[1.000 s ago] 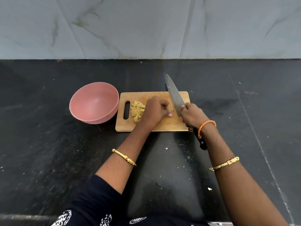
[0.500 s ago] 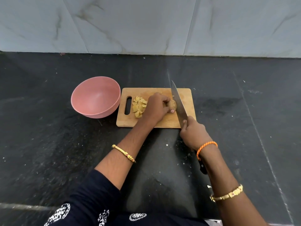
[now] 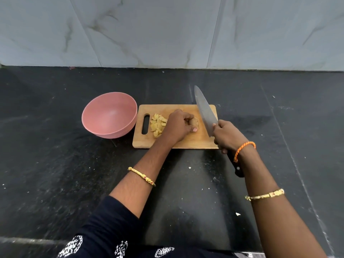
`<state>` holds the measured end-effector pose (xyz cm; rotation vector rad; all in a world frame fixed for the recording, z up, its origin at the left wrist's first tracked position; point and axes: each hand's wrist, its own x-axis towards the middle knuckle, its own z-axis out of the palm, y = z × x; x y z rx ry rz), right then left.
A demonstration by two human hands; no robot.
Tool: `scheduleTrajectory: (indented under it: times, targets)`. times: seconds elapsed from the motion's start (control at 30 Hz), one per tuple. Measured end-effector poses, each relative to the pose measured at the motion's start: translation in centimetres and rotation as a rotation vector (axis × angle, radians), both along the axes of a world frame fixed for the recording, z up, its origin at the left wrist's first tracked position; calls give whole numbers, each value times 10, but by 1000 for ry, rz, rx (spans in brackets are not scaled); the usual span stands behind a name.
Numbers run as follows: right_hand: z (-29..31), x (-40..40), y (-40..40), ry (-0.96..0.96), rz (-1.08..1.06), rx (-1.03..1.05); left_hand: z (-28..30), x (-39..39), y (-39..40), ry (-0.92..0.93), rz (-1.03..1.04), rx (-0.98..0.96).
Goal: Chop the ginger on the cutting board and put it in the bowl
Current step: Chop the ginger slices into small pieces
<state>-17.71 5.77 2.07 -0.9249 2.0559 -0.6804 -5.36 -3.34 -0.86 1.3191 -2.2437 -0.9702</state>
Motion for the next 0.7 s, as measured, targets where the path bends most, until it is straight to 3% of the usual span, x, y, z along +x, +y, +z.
scheduleTrajectory:
  times: [0.43,0.7]
  targets:
    - [11,1,-16,-65,102,106,-3,-1,-3,17,26,30]
    - [0,8,-20,181,175,129,-4,-2,2,55,48,15]
